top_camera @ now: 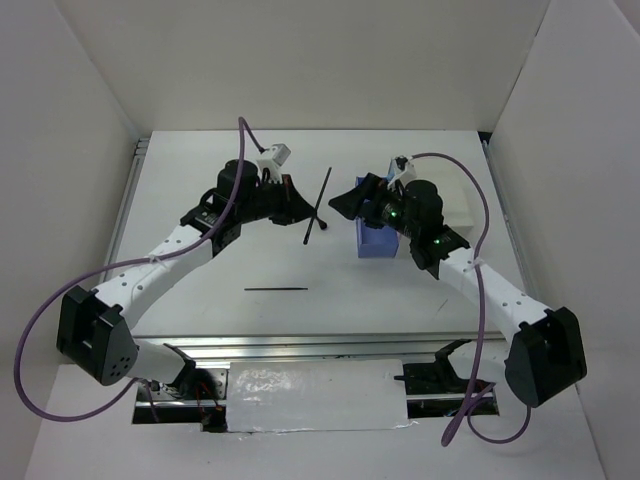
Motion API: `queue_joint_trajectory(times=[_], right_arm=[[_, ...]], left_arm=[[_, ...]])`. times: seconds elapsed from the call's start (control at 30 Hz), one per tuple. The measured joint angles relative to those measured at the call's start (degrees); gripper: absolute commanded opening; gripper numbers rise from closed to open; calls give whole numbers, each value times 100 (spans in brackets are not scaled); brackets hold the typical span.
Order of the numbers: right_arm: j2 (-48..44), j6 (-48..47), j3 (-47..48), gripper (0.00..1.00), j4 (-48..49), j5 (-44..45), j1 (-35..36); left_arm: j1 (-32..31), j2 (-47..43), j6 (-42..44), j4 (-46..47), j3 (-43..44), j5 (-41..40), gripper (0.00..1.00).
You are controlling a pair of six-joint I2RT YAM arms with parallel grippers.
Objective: Organize the makeup
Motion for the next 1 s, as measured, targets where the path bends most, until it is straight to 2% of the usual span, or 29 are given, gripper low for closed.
queue_joint_trajectory(times=[0.13,0.23,0.27,0.33,0.43,0.6,0.67,0.7,0.77,0.8,0.83,1.0], right_arm=[[170,157,0,91,413,-190,55],[251,240,0,81,678,-326,81],[289,264,0,72,745,-363,85],[402,317,0,63,894,-457,87],[608,448,7,42,1115,-693,94],[717,496,44,25,1353,-970,151],[726,485,46,10,1440,-1064,162],[726,496,50,9,1473,-1106,162],[726,490,55,8,1464,-1104,157],[734,461,66,8,1443,-1102,155],[737,407,103,8,1368,-1102,157],[1069,-286,1014,8,214,-715,162]], left_arm=[[-109,0,-9,61,-4,37,0],[-151,2,-94,184,-9,98,0],[-166,2,-116,210,-9,109,0],[-210,2,-136,258,-9,122,0],[-310,7,-133,251,-11,98,0],[-341,44,-149,249,-11,136,0],[-348,55,-151,264,-11,155,0],[-352,72,-151,286,-11,166,4],[-356,92,-140,321,-11,175,24],[-354,98,-133,323,-11,166,69],[-354,109,-114,319,-11,155,99],[-374,74,-120,31,-2,-321,99]])
